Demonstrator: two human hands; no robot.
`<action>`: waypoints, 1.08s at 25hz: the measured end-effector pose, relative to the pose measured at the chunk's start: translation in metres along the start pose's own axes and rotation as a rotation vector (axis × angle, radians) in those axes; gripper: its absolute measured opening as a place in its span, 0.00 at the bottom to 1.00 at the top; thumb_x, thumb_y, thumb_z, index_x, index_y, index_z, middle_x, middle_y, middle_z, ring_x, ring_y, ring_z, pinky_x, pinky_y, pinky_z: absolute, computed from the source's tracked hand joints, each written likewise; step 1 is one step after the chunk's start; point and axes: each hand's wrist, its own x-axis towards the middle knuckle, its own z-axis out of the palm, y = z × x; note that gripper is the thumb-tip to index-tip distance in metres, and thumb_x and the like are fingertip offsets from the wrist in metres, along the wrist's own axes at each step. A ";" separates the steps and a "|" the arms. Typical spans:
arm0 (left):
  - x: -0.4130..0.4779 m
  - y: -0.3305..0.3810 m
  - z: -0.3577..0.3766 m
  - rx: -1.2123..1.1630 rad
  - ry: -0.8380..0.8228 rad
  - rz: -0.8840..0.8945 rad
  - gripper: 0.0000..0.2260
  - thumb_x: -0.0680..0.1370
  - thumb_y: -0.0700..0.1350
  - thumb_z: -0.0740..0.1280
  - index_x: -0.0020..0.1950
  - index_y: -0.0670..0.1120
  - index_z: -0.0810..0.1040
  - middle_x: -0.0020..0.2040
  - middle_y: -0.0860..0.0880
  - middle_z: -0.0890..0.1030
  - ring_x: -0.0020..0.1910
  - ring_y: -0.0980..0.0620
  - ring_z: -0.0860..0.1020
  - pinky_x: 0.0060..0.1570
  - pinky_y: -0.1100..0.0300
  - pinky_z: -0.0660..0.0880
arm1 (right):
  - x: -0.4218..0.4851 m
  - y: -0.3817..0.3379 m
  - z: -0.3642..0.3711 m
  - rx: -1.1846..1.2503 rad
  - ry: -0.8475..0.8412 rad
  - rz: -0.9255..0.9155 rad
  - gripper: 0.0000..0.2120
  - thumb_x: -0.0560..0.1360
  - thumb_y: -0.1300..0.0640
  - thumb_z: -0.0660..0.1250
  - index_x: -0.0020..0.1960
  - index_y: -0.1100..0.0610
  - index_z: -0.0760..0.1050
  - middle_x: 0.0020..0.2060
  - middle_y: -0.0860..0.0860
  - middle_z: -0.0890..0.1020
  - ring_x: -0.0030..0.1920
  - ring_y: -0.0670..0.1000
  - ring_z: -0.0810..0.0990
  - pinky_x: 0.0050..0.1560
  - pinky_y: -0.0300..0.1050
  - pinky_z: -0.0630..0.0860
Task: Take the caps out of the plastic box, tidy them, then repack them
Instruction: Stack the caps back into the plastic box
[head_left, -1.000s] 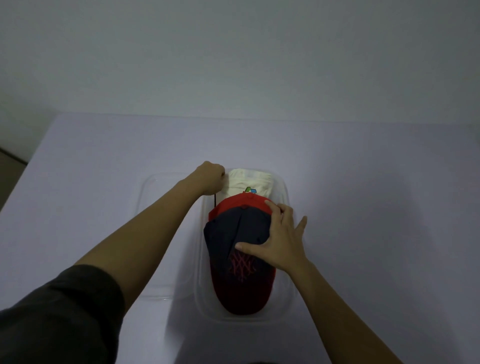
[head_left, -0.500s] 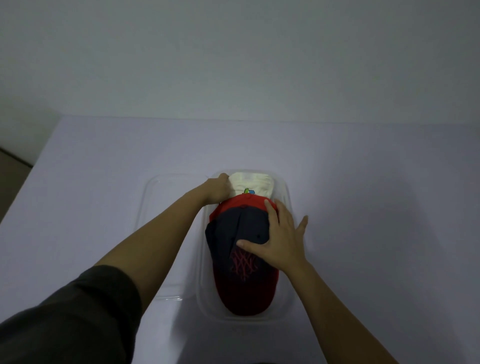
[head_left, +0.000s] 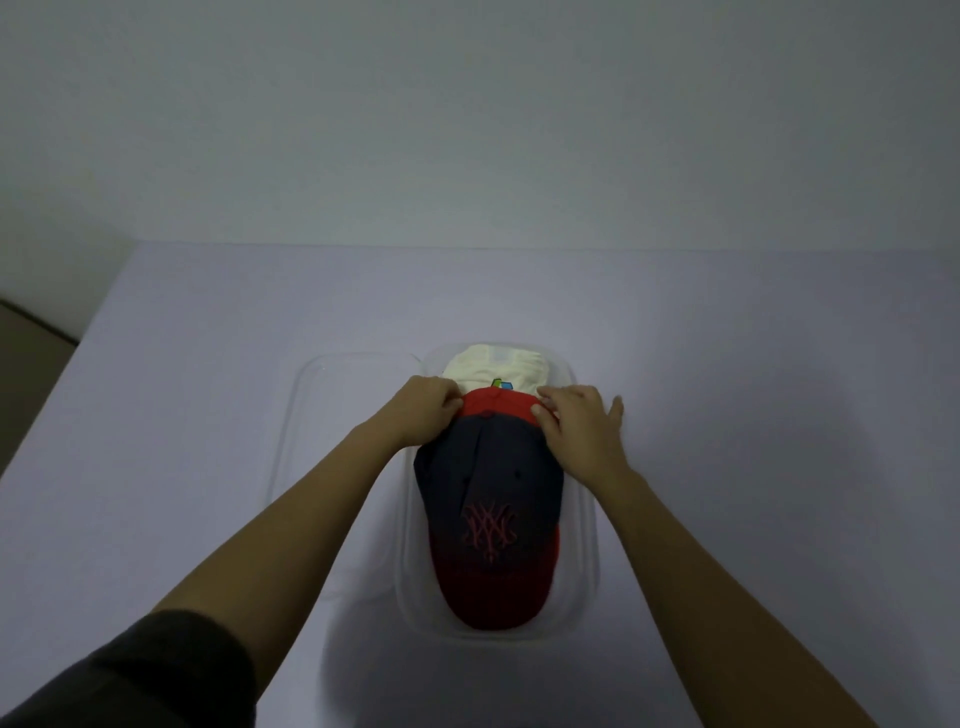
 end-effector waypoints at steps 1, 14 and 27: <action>0.000 -0.003 0.001 -0.035 0.035 0.035 0.12 0.80 0.43 0.59 0.55 0.39 0.78 0.57 0.40 0.75 0.54 0.45 0.75 0.52 0.62 0.66 | 0.005 -0.001 -0.002 -0.021 0.005 -0.011 0.15 0.80 0.49 0.56 0.60 0.52 0.75 0.57 0.51 0.78 0.66 0.53 0.67 0.71 0.66 0.47; 0.018 -0.010 0.001 -0.088 0.077 0.074 0.11 0.80 0.44 0.58 0.56 0.41 0.75 0.56 0.43 0.77 0.54 0.45 0.75 0.56 0.54 0.70 | 0.035 0.007 0.001 0.058 0.024 -0.207 0.13 0.77 0.52 0.53 0.49 0.58 0.73 0.50 0.53 0.78 0.54 0.56 0.75 0.65 0.60 0.63; -0.038 0.013 0.047 -0.234 0.394 0.079 0.25 0.73 0.64 0.54 0.61 0.52 0.76 0.54 0.53 0.75 0.55 0.51 0.67 0.55 0.60 0.62 | 0.029 0.017 -0.001 0.254 0.009 -0.195 0.14 0.73 0.48 0.63 0.49 0.57 0.80 0.70 0.59 0.67 0.69 0.59 0.66 0.69 0.57 0.61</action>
